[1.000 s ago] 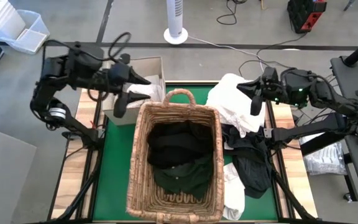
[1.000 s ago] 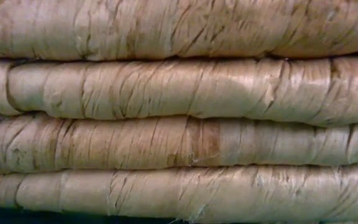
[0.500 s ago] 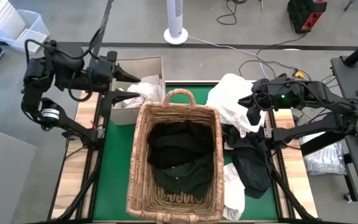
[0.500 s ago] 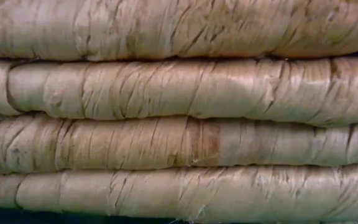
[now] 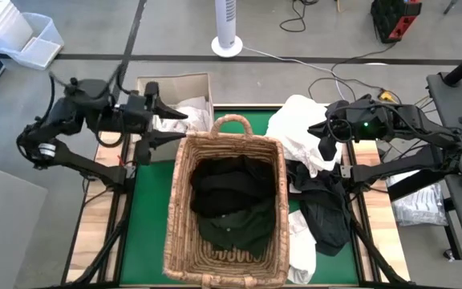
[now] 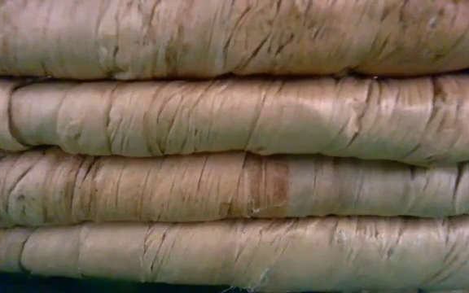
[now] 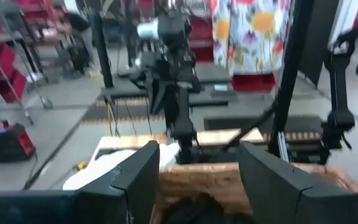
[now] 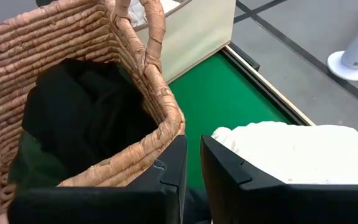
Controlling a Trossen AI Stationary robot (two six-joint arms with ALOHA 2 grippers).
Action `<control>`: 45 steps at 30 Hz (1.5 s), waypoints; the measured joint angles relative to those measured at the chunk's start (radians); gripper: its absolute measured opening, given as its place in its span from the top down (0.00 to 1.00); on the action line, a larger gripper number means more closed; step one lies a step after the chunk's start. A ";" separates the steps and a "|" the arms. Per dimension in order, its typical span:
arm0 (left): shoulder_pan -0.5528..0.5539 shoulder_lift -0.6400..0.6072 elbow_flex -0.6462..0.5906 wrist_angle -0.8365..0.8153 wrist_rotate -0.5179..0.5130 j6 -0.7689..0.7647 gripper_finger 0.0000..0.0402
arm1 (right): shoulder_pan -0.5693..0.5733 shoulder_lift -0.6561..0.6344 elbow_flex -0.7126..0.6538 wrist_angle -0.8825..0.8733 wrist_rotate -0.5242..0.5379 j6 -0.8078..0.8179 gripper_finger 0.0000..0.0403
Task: Pick & Place Cloths
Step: Put the white shirt into the gray laundry organizer
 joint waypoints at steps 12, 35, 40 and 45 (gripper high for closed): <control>0.000 -0.297 -0.436 0.322 -0.073 -0.091 0.51 | 0.000 0.000 0.000 -0.082 -0.108 0.052 0.90; 0.000 -0.481 -0.629 0.436 -0.207 -0.056 0.51 | 0.001 -0.002 -0.070 -0.360 -0.152 -0.066 0.90; 0.001 -0.491 -0.629 0.435 -0.213 -0.056 0.51 | 0.000 -0.029 -0.208 -0.203 -0.120 -0.108 0.90; 0.001 -0.491 -0.629 0.435 -0.221 -0.057 0.51 | 0.000 -0.058 -0.319 -0.058 -0.129 -0.119 0.90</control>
